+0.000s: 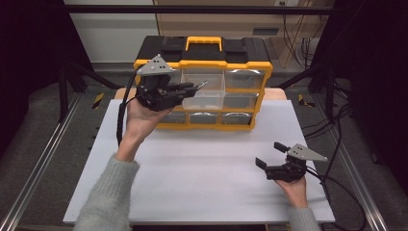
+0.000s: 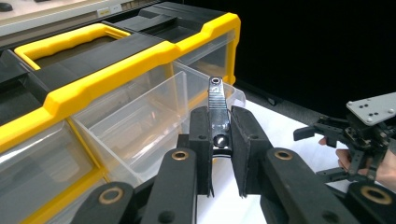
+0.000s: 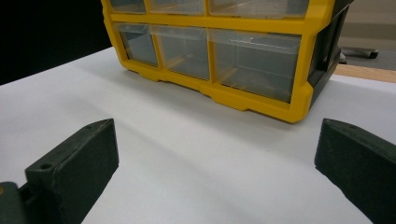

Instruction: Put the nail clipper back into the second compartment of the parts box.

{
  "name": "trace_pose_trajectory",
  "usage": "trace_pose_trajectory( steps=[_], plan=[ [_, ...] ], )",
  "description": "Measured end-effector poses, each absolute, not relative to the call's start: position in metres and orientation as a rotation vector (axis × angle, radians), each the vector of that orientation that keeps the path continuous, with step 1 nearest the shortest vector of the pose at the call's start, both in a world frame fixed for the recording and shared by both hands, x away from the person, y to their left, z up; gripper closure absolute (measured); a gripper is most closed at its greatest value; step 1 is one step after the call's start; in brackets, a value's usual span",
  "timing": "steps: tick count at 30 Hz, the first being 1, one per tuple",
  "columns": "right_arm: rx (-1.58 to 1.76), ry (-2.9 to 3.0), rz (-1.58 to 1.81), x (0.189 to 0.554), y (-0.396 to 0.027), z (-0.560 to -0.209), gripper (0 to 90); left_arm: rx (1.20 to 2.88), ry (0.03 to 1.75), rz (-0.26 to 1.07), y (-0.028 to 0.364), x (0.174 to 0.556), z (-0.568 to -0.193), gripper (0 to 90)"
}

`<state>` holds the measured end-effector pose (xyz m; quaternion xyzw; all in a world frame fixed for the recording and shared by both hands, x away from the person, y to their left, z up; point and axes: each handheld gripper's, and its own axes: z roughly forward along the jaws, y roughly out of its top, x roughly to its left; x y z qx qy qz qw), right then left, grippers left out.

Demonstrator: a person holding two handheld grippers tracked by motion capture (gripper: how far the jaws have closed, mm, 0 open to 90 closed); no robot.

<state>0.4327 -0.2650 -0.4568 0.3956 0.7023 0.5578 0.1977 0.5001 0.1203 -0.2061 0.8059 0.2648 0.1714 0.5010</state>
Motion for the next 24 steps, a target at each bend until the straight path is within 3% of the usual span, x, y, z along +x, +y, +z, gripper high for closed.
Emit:
trace_pose_trajectory(
  steps=[24],
  plan=[
    [1.106,1.965,1.561,0.433,-0.265,-0.457,0.4,1.982,0.703,0.414,0.120,0.537,-0.208,79.1]
  ],
)
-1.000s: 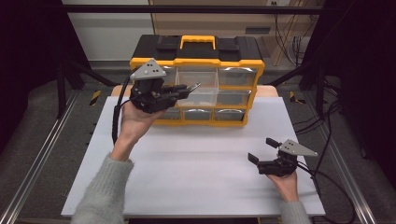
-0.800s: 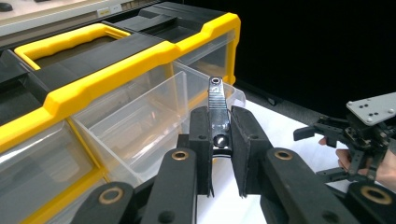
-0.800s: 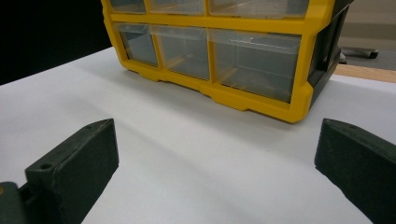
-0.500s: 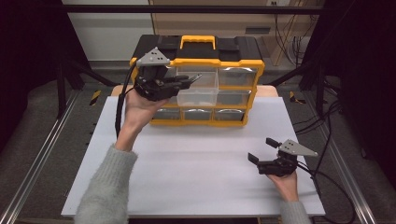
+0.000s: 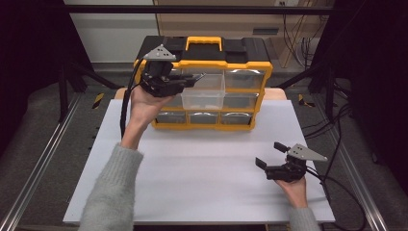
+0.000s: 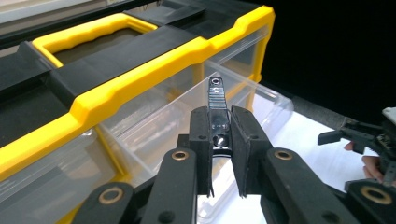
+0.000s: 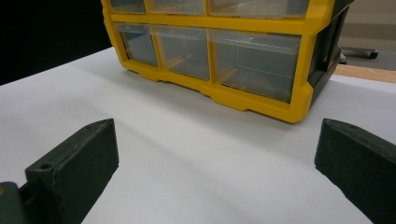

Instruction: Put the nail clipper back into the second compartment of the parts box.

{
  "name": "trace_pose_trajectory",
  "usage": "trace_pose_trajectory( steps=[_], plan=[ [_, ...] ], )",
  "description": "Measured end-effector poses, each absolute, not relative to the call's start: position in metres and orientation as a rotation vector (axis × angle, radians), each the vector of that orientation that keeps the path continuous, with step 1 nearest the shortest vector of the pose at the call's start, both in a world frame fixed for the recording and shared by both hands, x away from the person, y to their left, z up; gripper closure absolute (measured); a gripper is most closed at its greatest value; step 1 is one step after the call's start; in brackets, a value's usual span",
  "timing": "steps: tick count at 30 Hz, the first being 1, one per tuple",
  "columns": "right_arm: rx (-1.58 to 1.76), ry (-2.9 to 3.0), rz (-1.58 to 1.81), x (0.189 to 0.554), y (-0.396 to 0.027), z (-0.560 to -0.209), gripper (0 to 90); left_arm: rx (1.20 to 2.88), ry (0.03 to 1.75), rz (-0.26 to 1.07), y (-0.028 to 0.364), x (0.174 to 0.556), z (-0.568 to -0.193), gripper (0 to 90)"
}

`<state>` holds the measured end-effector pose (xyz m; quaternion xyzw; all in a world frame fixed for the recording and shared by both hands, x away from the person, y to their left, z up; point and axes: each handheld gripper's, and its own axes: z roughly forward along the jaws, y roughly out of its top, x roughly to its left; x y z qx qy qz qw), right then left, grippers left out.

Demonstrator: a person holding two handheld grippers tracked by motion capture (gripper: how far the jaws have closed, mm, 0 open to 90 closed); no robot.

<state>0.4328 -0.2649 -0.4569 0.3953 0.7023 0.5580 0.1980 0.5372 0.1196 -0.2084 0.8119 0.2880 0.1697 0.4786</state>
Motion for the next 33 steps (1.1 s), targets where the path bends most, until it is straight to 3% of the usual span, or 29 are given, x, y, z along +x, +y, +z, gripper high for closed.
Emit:
trace_pose_trajectory(
  steps=[33],
  plan=[
    [1.106,1.967,1.563,0.433,-0.265,-0.457,0.3,2.073,0.728,0.431,0.112,0.558,-0.228,79.0]
  ],
)
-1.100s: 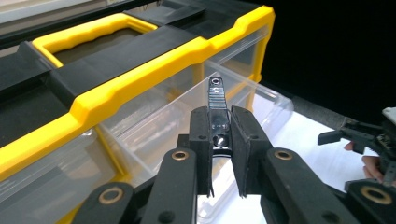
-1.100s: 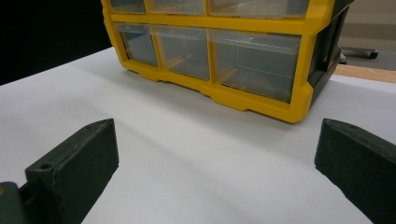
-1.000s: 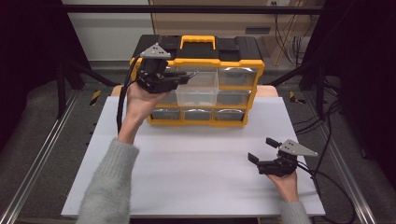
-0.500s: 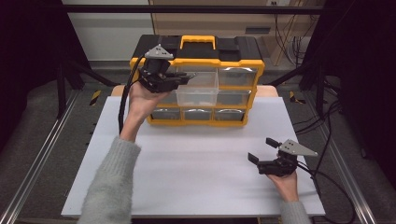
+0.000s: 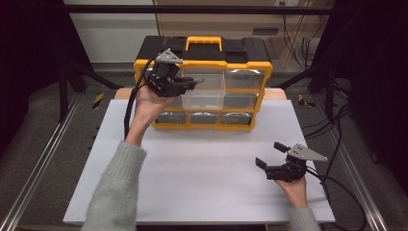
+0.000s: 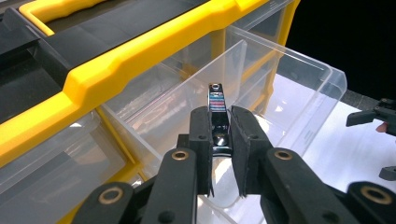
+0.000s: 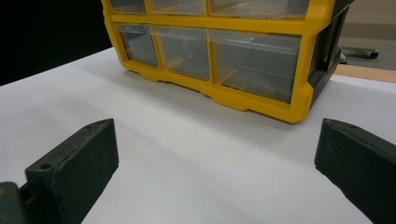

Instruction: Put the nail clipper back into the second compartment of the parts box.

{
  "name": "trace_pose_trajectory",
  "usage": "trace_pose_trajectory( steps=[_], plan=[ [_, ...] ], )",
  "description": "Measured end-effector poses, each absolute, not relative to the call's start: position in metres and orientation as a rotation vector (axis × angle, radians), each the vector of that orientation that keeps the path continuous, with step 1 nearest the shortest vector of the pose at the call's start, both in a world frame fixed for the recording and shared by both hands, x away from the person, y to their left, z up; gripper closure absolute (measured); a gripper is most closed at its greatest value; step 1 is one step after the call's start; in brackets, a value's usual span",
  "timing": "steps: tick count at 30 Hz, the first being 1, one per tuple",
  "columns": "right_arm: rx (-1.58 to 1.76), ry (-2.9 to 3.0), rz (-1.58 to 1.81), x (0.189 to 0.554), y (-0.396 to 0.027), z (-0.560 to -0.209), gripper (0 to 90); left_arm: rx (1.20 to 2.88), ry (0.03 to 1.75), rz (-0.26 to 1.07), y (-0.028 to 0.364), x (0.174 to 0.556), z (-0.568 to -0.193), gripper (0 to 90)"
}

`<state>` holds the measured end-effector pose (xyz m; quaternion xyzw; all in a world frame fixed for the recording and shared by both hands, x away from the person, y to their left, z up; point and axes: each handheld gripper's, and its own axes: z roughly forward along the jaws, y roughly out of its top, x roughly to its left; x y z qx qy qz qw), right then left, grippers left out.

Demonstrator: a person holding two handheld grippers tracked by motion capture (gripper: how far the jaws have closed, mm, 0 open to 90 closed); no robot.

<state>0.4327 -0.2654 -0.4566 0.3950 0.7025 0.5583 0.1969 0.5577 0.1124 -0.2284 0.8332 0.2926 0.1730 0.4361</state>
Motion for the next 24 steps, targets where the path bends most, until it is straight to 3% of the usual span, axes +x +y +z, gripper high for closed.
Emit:
trace_pose_trajectory(
  steps=[16,22,24],
  plan=[
    [1.110,1.967,1.566,0.4324,-0.2656,-0.4563,0.3,2.078,0.753,0.432,0.1061,0.5638,-0.2348,78.1],
    [1.107,1.966,1.564,0.4327,-0.2655,-0.4565,0.3,2.039,0.727,0.461,0.1074,0.5603,-0.2319,70.8],
    [1.107,1.968,1.563,0.4328,-0.2656,-0.4565,0.3,2.030,0.724,0.471,0.1080,0.5575,-0.2297,64.3]
  ],
)
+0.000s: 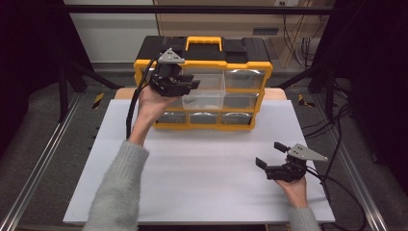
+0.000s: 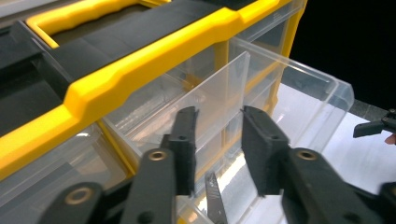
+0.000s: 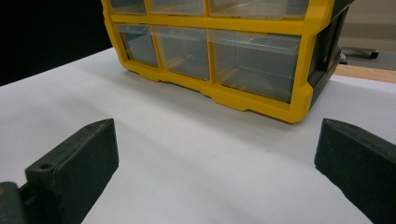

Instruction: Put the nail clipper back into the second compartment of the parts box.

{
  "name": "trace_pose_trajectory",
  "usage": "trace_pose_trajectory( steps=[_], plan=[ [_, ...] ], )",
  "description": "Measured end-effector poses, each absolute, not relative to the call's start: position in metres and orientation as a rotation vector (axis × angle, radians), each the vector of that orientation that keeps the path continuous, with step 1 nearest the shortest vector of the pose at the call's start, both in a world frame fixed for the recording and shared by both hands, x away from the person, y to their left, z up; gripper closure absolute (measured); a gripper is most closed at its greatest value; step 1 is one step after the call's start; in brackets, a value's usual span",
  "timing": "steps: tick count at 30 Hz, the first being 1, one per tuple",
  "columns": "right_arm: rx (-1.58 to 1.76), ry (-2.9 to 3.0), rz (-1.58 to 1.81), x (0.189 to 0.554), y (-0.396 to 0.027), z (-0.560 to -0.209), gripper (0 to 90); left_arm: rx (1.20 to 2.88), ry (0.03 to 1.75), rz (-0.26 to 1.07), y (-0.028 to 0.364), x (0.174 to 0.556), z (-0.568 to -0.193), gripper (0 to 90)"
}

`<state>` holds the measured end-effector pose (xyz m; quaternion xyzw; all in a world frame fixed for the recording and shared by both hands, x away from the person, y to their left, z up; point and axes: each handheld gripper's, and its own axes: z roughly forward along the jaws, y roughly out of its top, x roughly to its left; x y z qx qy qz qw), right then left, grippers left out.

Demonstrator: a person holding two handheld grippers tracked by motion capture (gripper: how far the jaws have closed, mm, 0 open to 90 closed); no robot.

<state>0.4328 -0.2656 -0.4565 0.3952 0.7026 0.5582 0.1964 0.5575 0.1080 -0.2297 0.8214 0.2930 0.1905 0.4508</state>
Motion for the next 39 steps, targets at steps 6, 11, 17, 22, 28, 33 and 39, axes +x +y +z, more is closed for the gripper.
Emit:
trace_pose_trajectory(
  steps=[6,11,17,22,28,33,39],
  plan=[
    [1.107,1.967,1.564,0.433,-0.265,-0.457,0.3,1.978,0.717,0.481,0.114,0.549,-0.223,46.2],
    [1.106,1.969,1.561,0.433,-0.265,-0.457,0.3,1.912,0.718,0.487,0.125,0.538,-0.224,32.0],
    [1.106,1.968,1.560,0.433,-0.265,-0.457,0.4,1.867,0.736,0.458,0.142,0.529,-0.230,14.5],
    [1.106,1.966,1.560,0.433,-0.265,-0.457,0.3,1.834,0.739,0.457,0.157,0.520,-0.239,7.1],
    [1.107,1.966,1.558,0.433,-0.265,-0.457,0.3,1.821,0.740,0.461,0.171,0.509,-0.254,3.8],
    [1.107,1.966,1.557,0.433,-0.265,-0.457,0.3,1.811,0.746,0.461,0.184,0.498,-0.276,3.5],
    [1.108,1.965,1.558,0.433,-0.265,-0.457,0.3,1.783,0.763,0.443,0.200,0.487,-0.307,3.7]
  ],
)
